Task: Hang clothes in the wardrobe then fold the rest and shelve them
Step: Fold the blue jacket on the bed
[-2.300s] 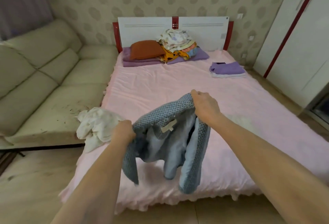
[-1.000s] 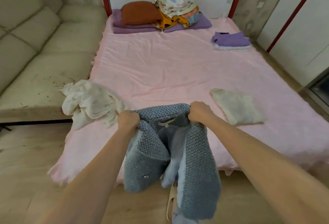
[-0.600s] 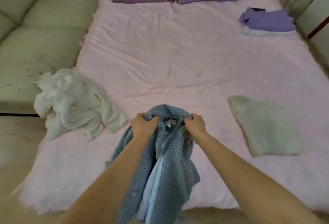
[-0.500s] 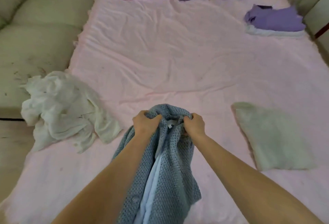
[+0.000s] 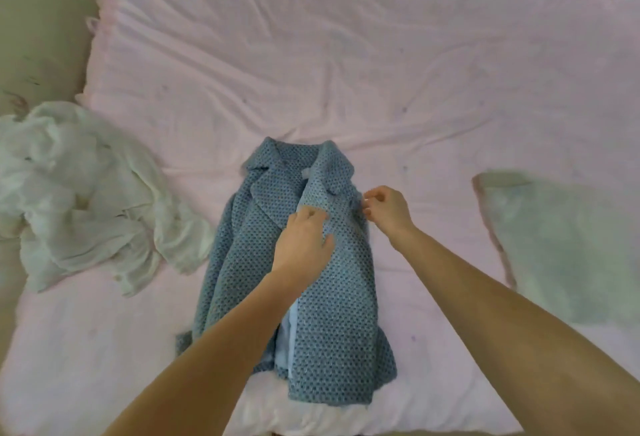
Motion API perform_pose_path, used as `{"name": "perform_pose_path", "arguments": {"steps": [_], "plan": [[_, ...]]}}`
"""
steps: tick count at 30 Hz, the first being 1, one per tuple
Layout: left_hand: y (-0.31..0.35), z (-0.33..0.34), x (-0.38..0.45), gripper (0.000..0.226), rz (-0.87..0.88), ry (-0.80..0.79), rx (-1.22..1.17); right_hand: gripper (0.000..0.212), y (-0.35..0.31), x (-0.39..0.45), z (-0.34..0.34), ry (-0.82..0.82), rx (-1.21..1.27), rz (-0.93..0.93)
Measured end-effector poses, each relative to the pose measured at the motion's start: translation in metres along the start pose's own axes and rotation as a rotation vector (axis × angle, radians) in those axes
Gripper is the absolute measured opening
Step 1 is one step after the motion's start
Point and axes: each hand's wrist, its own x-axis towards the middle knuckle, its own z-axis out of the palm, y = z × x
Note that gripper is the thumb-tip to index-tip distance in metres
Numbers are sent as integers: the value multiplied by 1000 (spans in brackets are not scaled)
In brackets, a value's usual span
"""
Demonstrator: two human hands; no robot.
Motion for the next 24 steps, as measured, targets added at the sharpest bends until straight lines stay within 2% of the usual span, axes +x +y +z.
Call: {"name": "perform_pose_path", "arguments": {"steps": [2, 4, 7, 9, 10, 12, 14, 15, 16, 18, 20, 21, 23, 24], "plan": [[4, 19, -2, 61, -5, -70, 35, 19, 20, -2, -6, -26, -64, 54], [7, 43, -4, 88, -153, -136, -54, 24, 37, -8, -7, -37, -93, 101], [9, 75, 2, 110, -338, -73, -266, 35, 55, -23, 3, -111, -114, 171], [6, 85, 10, 99, -404, -30, -364, 37, 62, -30, 14, -217, 11, 225], [1, 87, 12, 76, -401, 8, -428, 37, 64, -35, 22, -270, 127, 236], [-15, 80, 12, 18, -358, 115, -490, 42, 66, -48, 35, -350, 230, 183], [-42, 64, 8, 18, -366, 202, -504, 45, 70, -57, 44, -405, 203, 87], [-60, 51, 5, 9, -373, 242, -494, 41, 71, -62, 47, -383, 191, 52], [-76, 41, 3, 9, -396, 309, -444, 36, 72, -64, 47, -320, 193, 20], [-109, 24, -3, 40, -394, 392, -137, 33, 75, -66, 48, -101, 185, -16], [-121, 24, -1, 54, -210, 387, 195, 48, 85, -63, 46, 28, 103, 82], [-118, 26, -1, 52, -44, 347, 251, 57, 89, -65, 47, 4, 52, 159], [-99, 39, -4, 45, 305, 172, 272, 63, 103, -73, 47, -169, 9, 309], [-85, 47, -10, 41, 392, 65, 251, 60, 111, -78, 47, -264, 3, 339]]}}
